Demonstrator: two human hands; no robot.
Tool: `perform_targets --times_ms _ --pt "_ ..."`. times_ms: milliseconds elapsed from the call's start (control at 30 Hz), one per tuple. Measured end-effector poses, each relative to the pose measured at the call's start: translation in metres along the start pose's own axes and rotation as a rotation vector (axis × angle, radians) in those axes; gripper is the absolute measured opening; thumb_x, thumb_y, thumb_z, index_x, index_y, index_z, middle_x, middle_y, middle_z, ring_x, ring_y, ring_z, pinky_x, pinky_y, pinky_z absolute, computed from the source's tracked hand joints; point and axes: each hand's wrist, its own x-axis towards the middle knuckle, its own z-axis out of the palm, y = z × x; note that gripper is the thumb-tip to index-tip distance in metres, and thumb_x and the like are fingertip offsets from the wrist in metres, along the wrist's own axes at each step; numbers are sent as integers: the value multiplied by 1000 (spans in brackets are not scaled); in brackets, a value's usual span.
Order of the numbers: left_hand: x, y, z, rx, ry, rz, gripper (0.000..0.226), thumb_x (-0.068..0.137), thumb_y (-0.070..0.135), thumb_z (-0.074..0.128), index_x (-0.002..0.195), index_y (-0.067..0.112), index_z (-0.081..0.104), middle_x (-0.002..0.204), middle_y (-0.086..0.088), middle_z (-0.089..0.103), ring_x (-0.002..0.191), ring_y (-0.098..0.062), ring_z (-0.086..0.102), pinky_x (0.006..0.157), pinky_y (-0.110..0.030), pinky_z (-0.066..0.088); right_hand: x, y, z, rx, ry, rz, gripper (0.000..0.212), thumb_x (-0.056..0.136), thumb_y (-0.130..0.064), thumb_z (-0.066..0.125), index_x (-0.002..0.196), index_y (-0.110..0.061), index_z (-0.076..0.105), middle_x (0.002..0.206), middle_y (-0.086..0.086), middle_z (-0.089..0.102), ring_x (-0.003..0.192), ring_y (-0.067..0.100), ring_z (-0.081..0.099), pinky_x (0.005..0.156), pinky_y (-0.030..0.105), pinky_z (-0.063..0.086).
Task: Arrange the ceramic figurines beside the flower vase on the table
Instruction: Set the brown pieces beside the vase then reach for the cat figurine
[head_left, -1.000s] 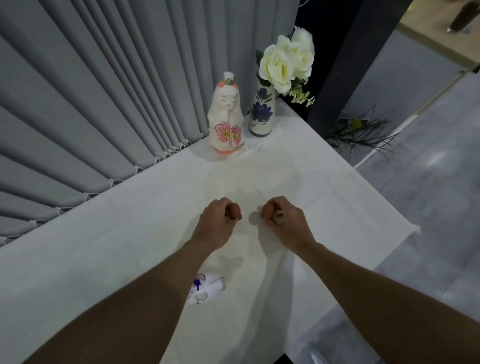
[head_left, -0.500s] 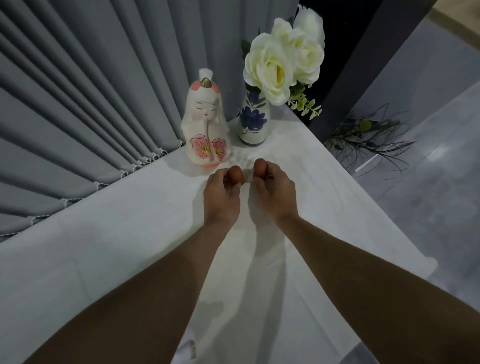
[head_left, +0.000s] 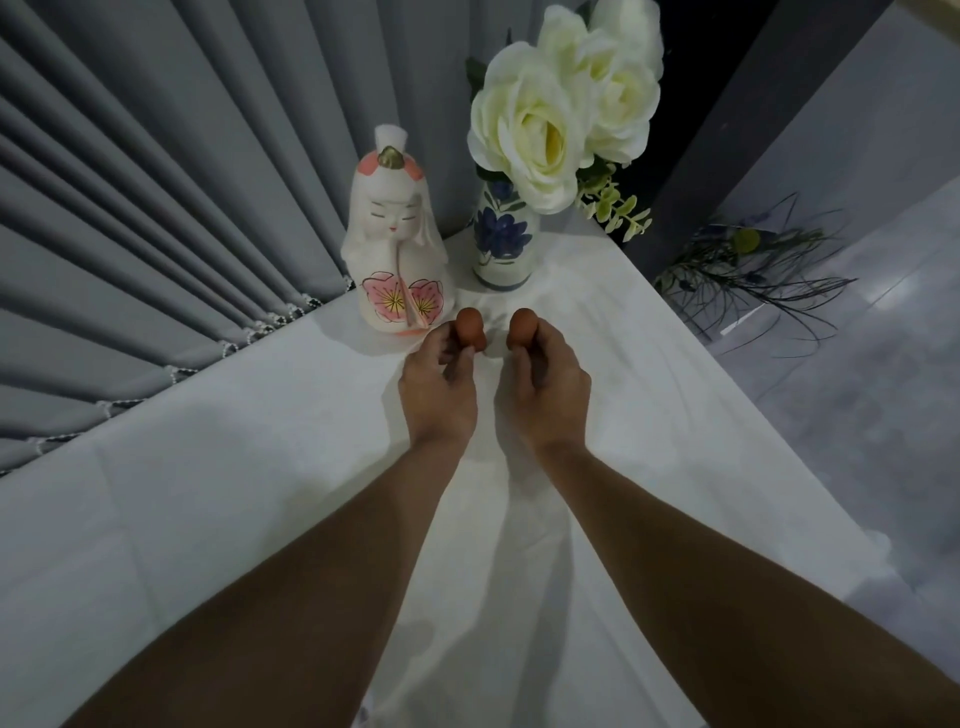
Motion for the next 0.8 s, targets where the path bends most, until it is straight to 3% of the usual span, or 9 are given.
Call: perform_targets --times_ms 67,267,367,433,500,667,800 --pt "1 0 1 -9 5 -2 25 92 8 64 113 20 69 85 18 65 76 2 60 78 -12 44 0 0 -1 -5 -9 -14 28 102 -16 53 128 -16 62 122 1 70 108 18 63 95 28 49" --pt "2 3 -2 -19 -53 -19 25 92 10 65 115 19 68 94 10 68 85 -8 61 84 -18 48 1 1 -4 -13 -37 -36 21 100 -12 53 119 -15 61 106 -11 62 97 14 59 85 19 43" --pt "3 2 -10 -31 -120 -79 38 91 11 68 128 20 62 103 3 69 94 -12 61 84 -11 44 -1 -2 -8 -15 -61 -16 30 101 -15 56 131 -13 57 120 -2 65 110 12 55 97 23 45" --pt "1 3 -18 -45 -188 -120 45 91 8 68 134 19 58 110 2 66 103 -14 60 91 -19 46 -5 -4 -12 -43 -100 32 43 102 -17 57 144 -11 48 142 7 58 129 16 49 109 18 33" --pt "-3 6 -29 -10 -261 -129 45 92 9 68 135 17 56 115 5 62 112 -16 59 98 -26 48 -12 -4 -15 -67 -132 82 54 103 -20 57 153 -10 37 156 8 46 144 23 40 110 9 19" --pt "-17 6 -65 182 -450 -114 62 89 25 73 144 16 47 147 -3 54 134 -21 51 112 -39 43 -48 -5 -19 -130 -144 158 75 101 -42 59 160 -21 19 169 -1 24 154 21 24 120 28 19" --pt "-40 5 -102 317 -555 -103 59 89 36 71 141 18 51 146 -3 54 135 -20 50 107 -29 41 -91 -7 -24 -325 -192 42 74 100 -54 51 159 -19 23 169 1 23 155 23 23 125 38 17"
